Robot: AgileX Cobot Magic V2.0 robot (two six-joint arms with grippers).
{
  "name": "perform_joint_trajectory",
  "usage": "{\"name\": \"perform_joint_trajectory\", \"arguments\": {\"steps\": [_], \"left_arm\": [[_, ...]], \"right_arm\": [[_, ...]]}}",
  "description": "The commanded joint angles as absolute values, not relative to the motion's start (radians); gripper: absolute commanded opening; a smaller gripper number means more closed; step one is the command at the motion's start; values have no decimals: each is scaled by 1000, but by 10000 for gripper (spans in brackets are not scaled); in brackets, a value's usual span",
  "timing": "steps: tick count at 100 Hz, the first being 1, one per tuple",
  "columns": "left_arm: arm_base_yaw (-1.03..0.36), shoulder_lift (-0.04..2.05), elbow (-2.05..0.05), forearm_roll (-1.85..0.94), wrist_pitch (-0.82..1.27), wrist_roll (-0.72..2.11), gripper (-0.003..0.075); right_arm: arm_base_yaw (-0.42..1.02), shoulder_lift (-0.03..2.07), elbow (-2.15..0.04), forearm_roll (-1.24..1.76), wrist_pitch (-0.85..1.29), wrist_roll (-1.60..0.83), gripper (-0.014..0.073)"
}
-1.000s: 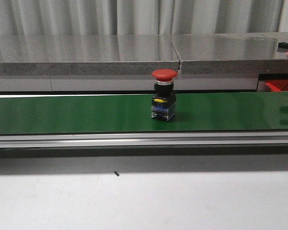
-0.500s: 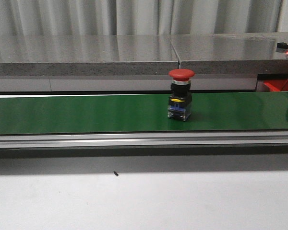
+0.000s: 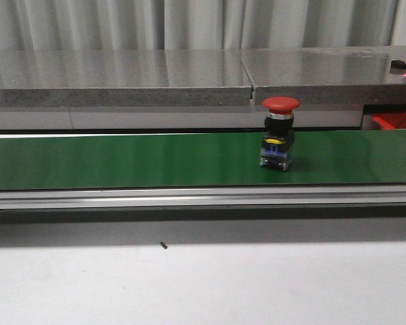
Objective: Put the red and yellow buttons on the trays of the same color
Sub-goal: 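Carry the red button to the red tray section and release it, then grasp the second red button at the belt's end with the right gripper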
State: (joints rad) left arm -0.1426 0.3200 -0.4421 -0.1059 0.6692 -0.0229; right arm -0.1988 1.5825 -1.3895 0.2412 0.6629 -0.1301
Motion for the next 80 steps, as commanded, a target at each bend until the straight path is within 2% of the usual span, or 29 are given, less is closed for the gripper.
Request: {"name": "perform_joint_trajectory", "arguments": {"steps": [1,26,57,80], "left_arm": [[-150,328,-470,-111,597,-29,-20],[-150,328,-470,-111,597,-29,-20],[-150,328,-470,-111,597,-29,-20],[-150,328,-470,-111,597,-29,-20]], "right_arm": [[-176,1473,-1363,251,603,-141,608],[-86,1368,-1261,251,670,-144,608],[90,1366,-1213,251,790,-188,608],[146,1376,-1203,258,814,-220,608]]}}
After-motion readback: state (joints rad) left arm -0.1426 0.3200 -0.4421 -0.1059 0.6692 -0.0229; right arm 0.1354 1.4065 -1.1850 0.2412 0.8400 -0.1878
